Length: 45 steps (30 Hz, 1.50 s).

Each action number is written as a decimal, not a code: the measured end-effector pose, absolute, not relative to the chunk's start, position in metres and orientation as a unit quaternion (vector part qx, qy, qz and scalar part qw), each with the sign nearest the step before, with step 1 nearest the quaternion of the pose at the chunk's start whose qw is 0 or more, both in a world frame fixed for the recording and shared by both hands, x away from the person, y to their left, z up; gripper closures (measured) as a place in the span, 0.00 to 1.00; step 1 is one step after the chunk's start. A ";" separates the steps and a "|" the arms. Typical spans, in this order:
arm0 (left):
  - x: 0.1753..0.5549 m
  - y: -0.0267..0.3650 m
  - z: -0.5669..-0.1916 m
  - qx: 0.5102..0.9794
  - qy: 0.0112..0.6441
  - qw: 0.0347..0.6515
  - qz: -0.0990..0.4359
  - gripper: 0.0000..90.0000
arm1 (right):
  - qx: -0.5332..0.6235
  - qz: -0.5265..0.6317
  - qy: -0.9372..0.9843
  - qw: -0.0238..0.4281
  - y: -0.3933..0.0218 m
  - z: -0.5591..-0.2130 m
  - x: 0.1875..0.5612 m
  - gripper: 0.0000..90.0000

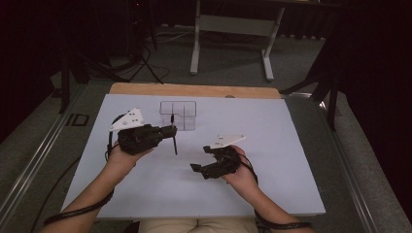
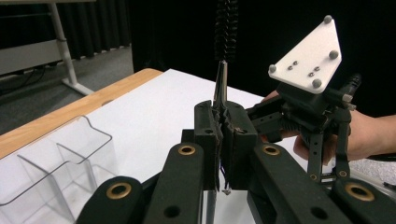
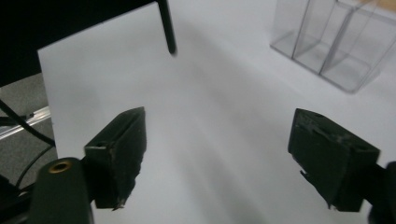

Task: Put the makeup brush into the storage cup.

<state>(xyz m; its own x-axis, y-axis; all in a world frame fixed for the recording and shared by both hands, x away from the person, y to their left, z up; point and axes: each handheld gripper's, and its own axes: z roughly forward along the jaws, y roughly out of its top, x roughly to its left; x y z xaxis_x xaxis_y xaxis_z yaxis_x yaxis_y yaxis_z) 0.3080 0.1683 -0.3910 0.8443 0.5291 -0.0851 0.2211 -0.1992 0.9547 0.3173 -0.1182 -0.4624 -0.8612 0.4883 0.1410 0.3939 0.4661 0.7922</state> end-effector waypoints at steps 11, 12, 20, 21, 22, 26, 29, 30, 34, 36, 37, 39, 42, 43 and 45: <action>0.315 0.179 -0.387 0.761 0.262 0.577 0.143 0.96 | 0.281 0.423 0.859 0.059 -0.142 -0.466 0.315 0.13; 0.316 0.180 -0.386 0.761 0.262 0.576 0.144 0.96 | 0.285 0.421 0.859 0.063 -0.145 -0.467 0.316 0.13; 0.324 0.186 -0.379 0.756 0.271 0.575 0.156 0.96 | 0.310 0.400 0.858 0.086 -0.169 -0.471 0.317 0.13; 0.325 0.186 -0.378 0.757 0.270 0.573 0.160 0.96 | 0.312 0.399 0.858 0.087 -0.170 -0.471 0.317 0.13; 0.327 0.186 -0.377 0.755 0.273 0.574 0.159 0.96 | 0.314 0.397 0.858 0.086 -0.173 -0.471 0.317 0.13; 0.334 0.188 -0.371 0.755 0.276 0.571 0.167 0.96 | 0.323 0.396 0.855 0.089 -0.182 -0.471 0.316 0.13; 0.340 0.189 -0.366 0.753 0.278 0.571 0.172 0.96 | 0.330 0.396 0.852 0.092 -0.188 -0.472 0.316 0.13; 0.341 0.189 -0.365 0.753 0.279 0.570 0.173 0.96 | 0.333 0.396 0.851 0.094 -0.190 -0.473 0.316 0.13; 0.347 0.190 -0.360 0.754 0.280 0.566 0.183 0.96 | 0.347 0.397 0.844 0.100 -0.197 -0.475 0.316 0.13; 0.350 0.192 -0.357 0.751 0.282 0.568 0.185 0.96 | 0.355 0.398 0.840 0.103 -0.201 -0.475 0.316 0.13; 0.352 0.193 -0.356 0.749 0.284 0.569 0.186 0.96 | 0.360 0.397 0.838 0.106 -0.202 -0.475 0.316 0.13; 0.356 0.194 -0.355 0.747 0.288 0.569 0.190 0.96 | 0.365 0.398 0.834 0.110 -0.205 -0.476 0.316 0.13; 0.362 0.194 -0.355 0.747 0.294 0.564 0.193 0.96 | 0.367 0.391 0.836 0.119 -0.208 -0.476 0.316 0.13; 0.365 0.194 -0.356 0.748 0.296 0.561 0.195 0.96 | 0.367 0.391 0.835 0.122 -0.210 -0.477 0.316 0.13; 0.368 0.195 -0.356 0.746 0.301 0.560 0.198 0.96 | 0.368 0.392 0.833 0.127 -0.212 -0.477 0.315 0.13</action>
